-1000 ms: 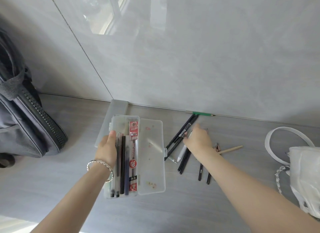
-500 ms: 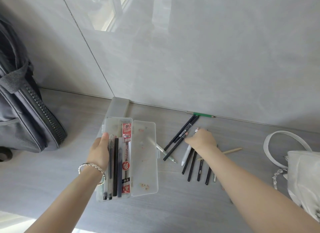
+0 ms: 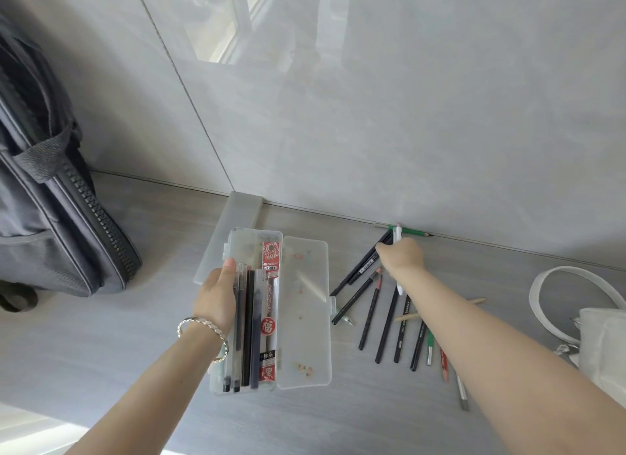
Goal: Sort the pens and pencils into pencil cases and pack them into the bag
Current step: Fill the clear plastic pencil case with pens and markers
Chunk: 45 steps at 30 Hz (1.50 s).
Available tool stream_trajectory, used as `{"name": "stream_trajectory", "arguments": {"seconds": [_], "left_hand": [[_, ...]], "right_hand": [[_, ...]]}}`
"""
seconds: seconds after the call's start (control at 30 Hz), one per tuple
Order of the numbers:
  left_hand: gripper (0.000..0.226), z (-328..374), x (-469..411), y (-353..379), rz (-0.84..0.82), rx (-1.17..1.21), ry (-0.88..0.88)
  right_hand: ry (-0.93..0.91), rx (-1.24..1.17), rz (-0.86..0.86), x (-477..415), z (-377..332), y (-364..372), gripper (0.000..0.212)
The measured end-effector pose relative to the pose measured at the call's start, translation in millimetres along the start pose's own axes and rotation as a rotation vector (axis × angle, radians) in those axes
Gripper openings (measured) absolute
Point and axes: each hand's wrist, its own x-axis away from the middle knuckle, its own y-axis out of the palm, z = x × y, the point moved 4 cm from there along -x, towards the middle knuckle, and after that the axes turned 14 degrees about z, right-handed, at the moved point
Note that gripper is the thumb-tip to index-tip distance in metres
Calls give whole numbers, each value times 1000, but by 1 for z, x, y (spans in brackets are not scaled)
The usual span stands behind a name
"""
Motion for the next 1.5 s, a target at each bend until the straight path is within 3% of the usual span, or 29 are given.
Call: {"name": "stream_trajectory", "arguments": {"seconds": [0.17, 0.33, 0.47, 0.53, 0.63, 0.77, 0.93, 1.03, 1.13, 1.2, 1.37, 1.5], "left_hand": [[46, -3, 5, 3, -12, 4, -6], [34, -6, 15, 8, -72, 66, -38], [50, -9, 23, 15, -110, 69, -89], [57, -12, 24, 21, -120, 58, -99], [93, -26, 21, 36, -138, 135, -97], [107, -19, 33, 43, -179, 208, -92], [93, -40, 36, 48, -176, 325, -267], [80, -27, 46, 43, -159, 325, -262], [97, -31, 43, 47, -173, 301, -213], [93, -43, 33, 52, -197, 307, -202], [79, -27, 49, 44, -212, 316, -214], [65, -15, 59, 37, -232, 329, -226]], "right_hand": [[106, -3, -12, -2, 3, 4, 31], [261, -216, -80, 8, 9, -11, 28], [53, -381, -97, 46, -26, -37, 18], [-98, -465, -229, 86, -45, -46, 13], [-306, -392, -439, 149, -54, -46, 15], [-512, -128, -246, 168, -37, -31, 22], [-613, -83, -181, 177, -23, -35, 40], [-622, -219, -167, 179, -27, -45, 42], [-540, -396, -207, 178, -37, -48, 38], [-511, -483, -252, 181, -44, -47, 43], [-675, -425, -172, 193, -53, -29, 42], [-638, -345, -48, 196, -47, -13, 43]]}}
